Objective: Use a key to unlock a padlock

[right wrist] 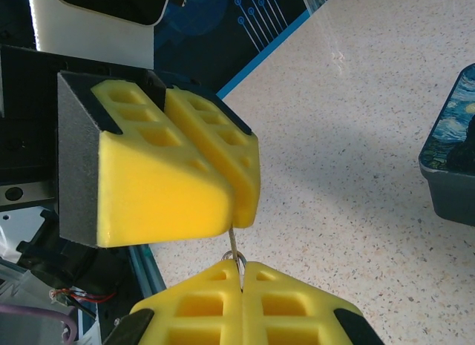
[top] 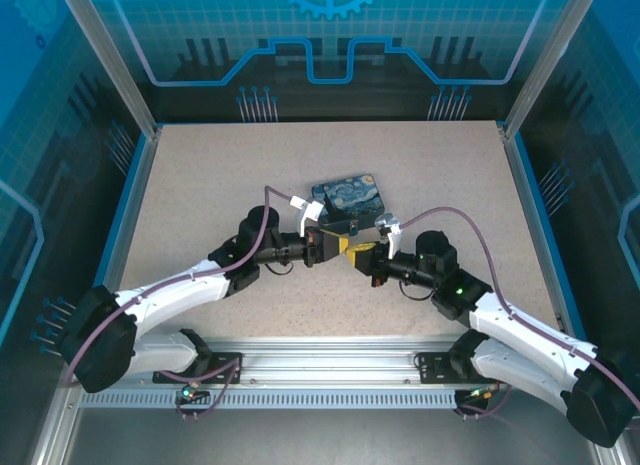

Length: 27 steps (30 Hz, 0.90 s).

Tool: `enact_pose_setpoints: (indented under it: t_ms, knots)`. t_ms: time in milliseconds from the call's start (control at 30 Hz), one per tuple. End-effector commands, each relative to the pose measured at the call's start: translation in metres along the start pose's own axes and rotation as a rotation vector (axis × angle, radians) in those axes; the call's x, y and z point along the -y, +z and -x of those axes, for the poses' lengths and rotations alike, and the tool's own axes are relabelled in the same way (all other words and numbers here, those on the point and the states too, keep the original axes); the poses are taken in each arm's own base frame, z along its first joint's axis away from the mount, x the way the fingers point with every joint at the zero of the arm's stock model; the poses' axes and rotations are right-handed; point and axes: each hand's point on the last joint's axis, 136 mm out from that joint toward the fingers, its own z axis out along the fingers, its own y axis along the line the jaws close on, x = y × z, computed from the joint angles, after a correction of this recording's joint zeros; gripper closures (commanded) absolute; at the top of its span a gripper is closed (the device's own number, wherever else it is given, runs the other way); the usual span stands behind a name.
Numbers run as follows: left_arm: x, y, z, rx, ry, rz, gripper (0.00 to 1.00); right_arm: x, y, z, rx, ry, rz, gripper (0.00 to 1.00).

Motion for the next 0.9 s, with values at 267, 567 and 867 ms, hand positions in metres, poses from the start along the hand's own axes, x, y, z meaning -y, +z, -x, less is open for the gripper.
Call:
enact_pose_setpoints:
  t_ms: [267, 567, 867]
  knots:
    - [0.012, 0.007, -0.001, -0.036, 0.033, -0.036, 0.88, -0.008, -0.001, 0.019, 0.056, 0.000, 0.010, 1.00]
    - [0.011, 0.006, 0.002, -0.027, 0.054, -0.009, 1.00, 0.001, -0.005, 0.008, 0.013, 0.020, -0.032, 0.85]
    - [0.013, 0.000, 0.005, -0.012, 0.075, 0.009, 1.00, 0.001, -0.023, 0.010, 0.062, 0.041, -0.013, 0.64]
